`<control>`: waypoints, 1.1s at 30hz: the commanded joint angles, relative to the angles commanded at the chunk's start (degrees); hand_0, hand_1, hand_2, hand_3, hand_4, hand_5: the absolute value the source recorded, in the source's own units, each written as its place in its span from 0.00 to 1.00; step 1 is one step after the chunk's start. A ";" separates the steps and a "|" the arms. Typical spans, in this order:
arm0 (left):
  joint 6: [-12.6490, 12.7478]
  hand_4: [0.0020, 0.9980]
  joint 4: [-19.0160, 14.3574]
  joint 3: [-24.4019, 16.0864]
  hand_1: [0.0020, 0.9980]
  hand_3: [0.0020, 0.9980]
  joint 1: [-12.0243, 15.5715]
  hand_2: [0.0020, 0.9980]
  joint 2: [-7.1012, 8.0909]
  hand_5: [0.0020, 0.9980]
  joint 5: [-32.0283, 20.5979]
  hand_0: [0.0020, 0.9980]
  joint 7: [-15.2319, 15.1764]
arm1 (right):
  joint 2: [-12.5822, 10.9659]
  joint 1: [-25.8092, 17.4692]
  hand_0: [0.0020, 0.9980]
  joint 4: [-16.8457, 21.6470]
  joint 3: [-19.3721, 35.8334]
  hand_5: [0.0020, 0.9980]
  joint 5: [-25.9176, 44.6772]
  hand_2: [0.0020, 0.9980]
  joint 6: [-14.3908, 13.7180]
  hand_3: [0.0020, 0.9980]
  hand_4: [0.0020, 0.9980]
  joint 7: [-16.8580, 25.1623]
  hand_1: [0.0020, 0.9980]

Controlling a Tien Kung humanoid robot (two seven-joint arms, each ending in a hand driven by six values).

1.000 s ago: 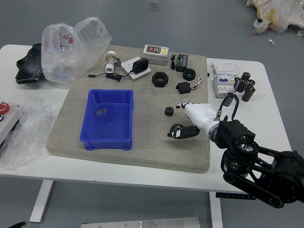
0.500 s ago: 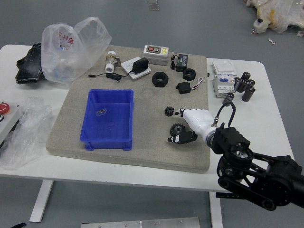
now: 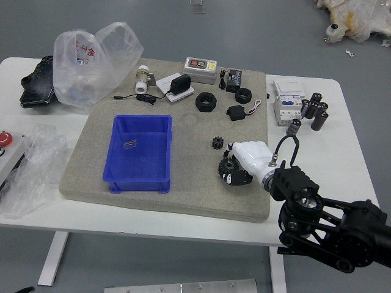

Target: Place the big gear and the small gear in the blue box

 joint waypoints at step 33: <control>-0.35 0.70 -0.42 -1.41 0.59 0.67 -0.22 0.55 0.13 0.59 1.98 0.62 1.04 | 12.86 19.29 0.30 -2.34 -5.09 0.11 -0.30 0.47 0.19 0.65 0.52 0.59 0.48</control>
